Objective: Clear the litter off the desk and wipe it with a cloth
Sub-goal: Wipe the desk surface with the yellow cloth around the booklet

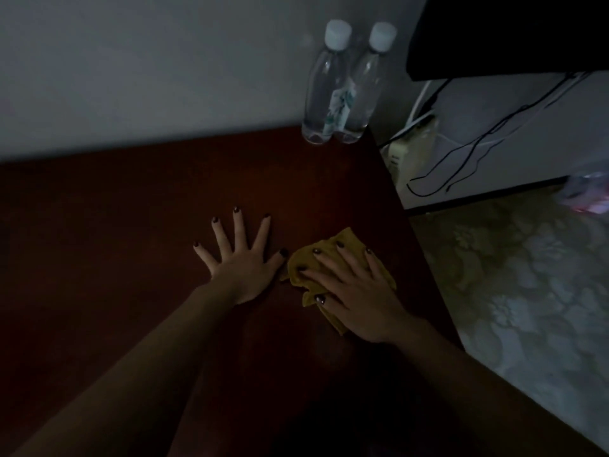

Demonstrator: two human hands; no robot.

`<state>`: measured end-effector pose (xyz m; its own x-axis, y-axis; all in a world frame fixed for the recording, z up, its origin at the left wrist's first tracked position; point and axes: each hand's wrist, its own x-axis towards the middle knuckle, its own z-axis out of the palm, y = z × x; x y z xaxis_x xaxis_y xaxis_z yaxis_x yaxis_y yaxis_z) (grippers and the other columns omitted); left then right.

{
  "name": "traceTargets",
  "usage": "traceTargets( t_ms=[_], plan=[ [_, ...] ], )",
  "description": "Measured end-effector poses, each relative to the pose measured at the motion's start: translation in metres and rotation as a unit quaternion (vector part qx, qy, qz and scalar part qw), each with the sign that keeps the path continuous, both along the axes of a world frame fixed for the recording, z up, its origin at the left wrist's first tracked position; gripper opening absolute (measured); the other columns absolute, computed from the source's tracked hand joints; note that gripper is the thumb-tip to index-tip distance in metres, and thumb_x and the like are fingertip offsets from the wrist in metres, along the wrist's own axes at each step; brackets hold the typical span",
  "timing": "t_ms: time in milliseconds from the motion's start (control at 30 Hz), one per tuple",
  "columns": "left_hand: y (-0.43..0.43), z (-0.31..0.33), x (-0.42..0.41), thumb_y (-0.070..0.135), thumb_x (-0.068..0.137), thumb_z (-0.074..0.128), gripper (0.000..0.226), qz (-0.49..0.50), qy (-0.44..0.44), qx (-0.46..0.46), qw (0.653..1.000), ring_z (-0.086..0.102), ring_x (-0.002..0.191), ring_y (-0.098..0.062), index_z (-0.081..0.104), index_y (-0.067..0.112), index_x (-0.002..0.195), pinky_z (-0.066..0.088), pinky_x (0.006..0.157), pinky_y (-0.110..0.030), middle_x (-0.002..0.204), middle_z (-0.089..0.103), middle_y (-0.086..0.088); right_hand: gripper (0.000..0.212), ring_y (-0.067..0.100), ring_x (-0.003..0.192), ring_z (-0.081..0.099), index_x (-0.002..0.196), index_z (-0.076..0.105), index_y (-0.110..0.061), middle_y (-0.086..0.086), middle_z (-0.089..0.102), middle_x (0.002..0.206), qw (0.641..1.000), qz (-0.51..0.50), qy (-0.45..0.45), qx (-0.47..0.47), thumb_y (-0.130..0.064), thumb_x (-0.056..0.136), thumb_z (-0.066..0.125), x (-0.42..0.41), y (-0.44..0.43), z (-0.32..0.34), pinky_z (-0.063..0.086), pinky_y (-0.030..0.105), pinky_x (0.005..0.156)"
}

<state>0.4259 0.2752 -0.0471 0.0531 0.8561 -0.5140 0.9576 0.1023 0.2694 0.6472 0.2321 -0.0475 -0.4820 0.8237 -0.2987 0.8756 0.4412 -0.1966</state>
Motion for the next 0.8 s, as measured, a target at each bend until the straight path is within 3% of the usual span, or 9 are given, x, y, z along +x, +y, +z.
traceTargets(
  t_ms=[167, 400, 633, 800],
  plan=[
    [-0.002, -0.012, 0.0, 0.077, 0.071, -0.001, 0.066, -0.006, 0.022, 0.005, 1.0, -0.057, 0.115, -0.025, -0.049, 0.057, 0.112, -0.02, 0.098, -0.069, 0.118, -0.066, 0.012, 0.05, 0.007, 0.14, -0.021, 0.138, -0.004, -0.059, -0.025, -0.014, 0.153, 0.996, -0.086, -0.006, -0.033, -0.054, 0.096, 0.022, 0.015, 0.083, -0.001, -0.017, 0.046, 0.109],
    [-0.004, -0.012, 0.001, 0.075, 0.073, 0.0, 0.067, -0.003, 0.022, -0.007, 1.0, -0.064, 0.104, -0.02, -0.048, 0.056, 0.114, -0.024, 0.094, -0.066, 0.119, -0.065, 0.012, 0.047, 0.013, 0.142, -0.017, 0.138, 0.0, -0.059, -0.025, -0.012, 0.154, 0.988, -0.144, -0.029, -0.043, -0.054, 0.095, 0.02, 0.013, 0.163, 0.002, -0.011, 0.05, 0.111],
    [-0.003, -0.006, 0.005, 0.074, 0.082, 0.011, 0.067, 0.003, 0.02, -0.013, 1.0, -0.054, 0.116, -0.026, -0.046, 0.056, 0.113, -0.021, 0.097, -0.068, 0.126, -0.058, 0.008, 0.055, 0.017, 0.141, -0.024, 0.14, -0.005, -0.056, -0.02, -0.018, 0.154, 0.984, -0.164, -0.018, -0.067, -0.061, 0.093, 0.021, 0.01, 0.141, 0.004, -0.016, 0.052, 0.109],
    [-0.003, -0.001, 0.005, 0.073, 0.084, 0.012, 0.07, 0.002, 0.016, -0.017, 1.0, -0.043, 0.13, -0.031, -0.033, 0.051, 0.132, -0.019, 0.099, -0.069, 0.143, -0.047, 0.005, 0.06, 0.015, 0.139, -0.027, 0.138, -0.012, -0.057, -0.02, -0.022, 0.153, 0.989, -0.134, -0.027, -0.047, -0.066, 0.089, 0.021, 0.014, 0.064, 0.0, -0.02, 0.052, 0.107]
  ],
)
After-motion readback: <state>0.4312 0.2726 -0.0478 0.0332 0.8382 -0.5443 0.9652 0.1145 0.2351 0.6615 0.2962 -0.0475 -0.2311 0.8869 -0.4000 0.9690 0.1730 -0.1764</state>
